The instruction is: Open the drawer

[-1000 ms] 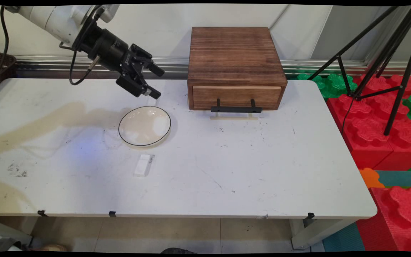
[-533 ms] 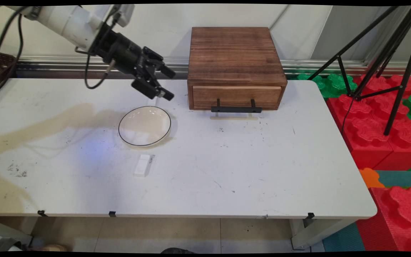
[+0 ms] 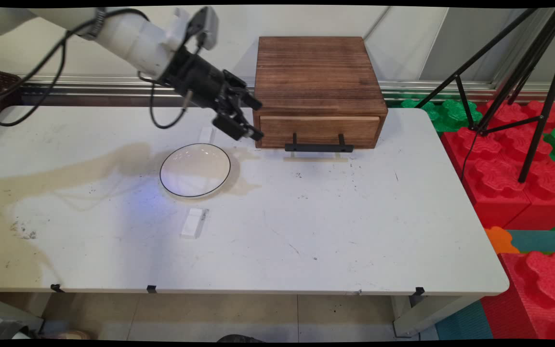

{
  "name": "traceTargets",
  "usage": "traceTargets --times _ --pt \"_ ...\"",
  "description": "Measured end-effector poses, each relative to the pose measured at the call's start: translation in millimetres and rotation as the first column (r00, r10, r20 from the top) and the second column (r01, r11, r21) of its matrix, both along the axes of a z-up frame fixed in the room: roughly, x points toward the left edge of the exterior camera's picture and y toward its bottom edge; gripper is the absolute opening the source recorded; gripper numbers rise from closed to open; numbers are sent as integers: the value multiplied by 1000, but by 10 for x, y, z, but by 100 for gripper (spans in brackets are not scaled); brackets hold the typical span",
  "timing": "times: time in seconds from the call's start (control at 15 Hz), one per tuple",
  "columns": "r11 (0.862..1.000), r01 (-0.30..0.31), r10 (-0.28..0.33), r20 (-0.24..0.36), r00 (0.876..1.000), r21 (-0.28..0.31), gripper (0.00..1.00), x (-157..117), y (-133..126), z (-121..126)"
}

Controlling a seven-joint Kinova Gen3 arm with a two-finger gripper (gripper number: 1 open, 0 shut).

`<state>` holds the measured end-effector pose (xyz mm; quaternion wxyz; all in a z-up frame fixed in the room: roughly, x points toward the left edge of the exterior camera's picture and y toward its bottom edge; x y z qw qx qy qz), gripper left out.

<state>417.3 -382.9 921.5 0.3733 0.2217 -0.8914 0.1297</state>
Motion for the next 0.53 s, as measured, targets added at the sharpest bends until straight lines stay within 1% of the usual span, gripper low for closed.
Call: traceTargets --times 0.4,0.53 --pt "1000 0 0 54 999 -6 100 -439 -275 -208" --pt "1000 6 -5 74 997 -8 100 -539 -342 -262"
